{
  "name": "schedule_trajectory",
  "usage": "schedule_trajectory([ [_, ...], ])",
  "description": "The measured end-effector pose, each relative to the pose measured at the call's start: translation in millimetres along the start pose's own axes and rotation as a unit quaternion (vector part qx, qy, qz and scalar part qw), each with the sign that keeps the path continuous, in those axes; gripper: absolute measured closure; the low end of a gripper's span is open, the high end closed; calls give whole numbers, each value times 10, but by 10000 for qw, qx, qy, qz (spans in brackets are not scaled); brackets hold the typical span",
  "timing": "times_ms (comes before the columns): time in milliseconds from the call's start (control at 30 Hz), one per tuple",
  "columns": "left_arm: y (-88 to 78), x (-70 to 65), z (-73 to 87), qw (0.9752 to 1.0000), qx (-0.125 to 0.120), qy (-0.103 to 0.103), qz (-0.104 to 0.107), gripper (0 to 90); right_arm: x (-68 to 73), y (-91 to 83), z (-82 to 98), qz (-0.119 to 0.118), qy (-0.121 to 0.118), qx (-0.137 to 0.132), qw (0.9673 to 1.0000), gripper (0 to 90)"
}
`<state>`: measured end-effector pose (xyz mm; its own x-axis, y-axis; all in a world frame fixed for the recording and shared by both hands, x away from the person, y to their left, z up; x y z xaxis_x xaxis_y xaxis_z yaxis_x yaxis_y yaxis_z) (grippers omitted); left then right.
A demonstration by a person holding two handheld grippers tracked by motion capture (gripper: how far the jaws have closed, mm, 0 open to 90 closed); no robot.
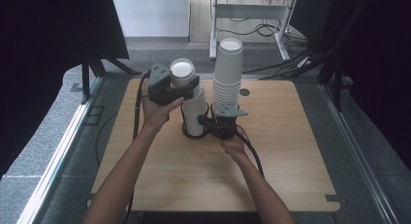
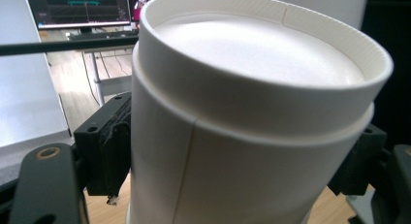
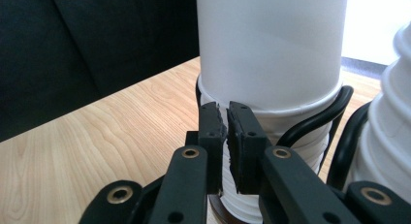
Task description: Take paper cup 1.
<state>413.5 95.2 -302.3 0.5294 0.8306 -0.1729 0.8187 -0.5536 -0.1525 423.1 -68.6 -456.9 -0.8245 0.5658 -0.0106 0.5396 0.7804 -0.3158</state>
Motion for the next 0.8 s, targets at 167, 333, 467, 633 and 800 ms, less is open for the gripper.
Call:
schedule_trajectory([
  [167,-171,-10,43,9999,-7,94,85,187,50,-151,-53,-25,-90,-108,9999,802],
  [333,-339,-23,179,9998,-12,80,205,187,110,-378,-33,33,-212,-204,9996,766],
  [467,-401,-25,273,9996,23,23,282,187,136,-520,27,119,-313,-185,9993,748],
  [633,-466,-47,405,9993,91,21,365,187,134,-635,91,158,-314,-190,9992,734],
  [800,-533,-96,536,9987,143,-49,484,188,124,-739,195,199,-215,-201,9994,709],
])
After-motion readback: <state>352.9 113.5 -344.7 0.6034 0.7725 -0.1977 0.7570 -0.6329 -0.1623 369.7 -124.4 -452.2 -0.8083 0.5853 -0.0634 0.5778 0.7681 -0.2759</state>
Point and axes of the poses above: each handheld gripper's, and its own axes: y roughly forward along the jaws, z roughly out of its underside, x roughly to its left, the point moved 4 cm from there along y, roughly forward along the jaws, and after that the axes turned 9 degrees about -y, right-handed, at the moved point
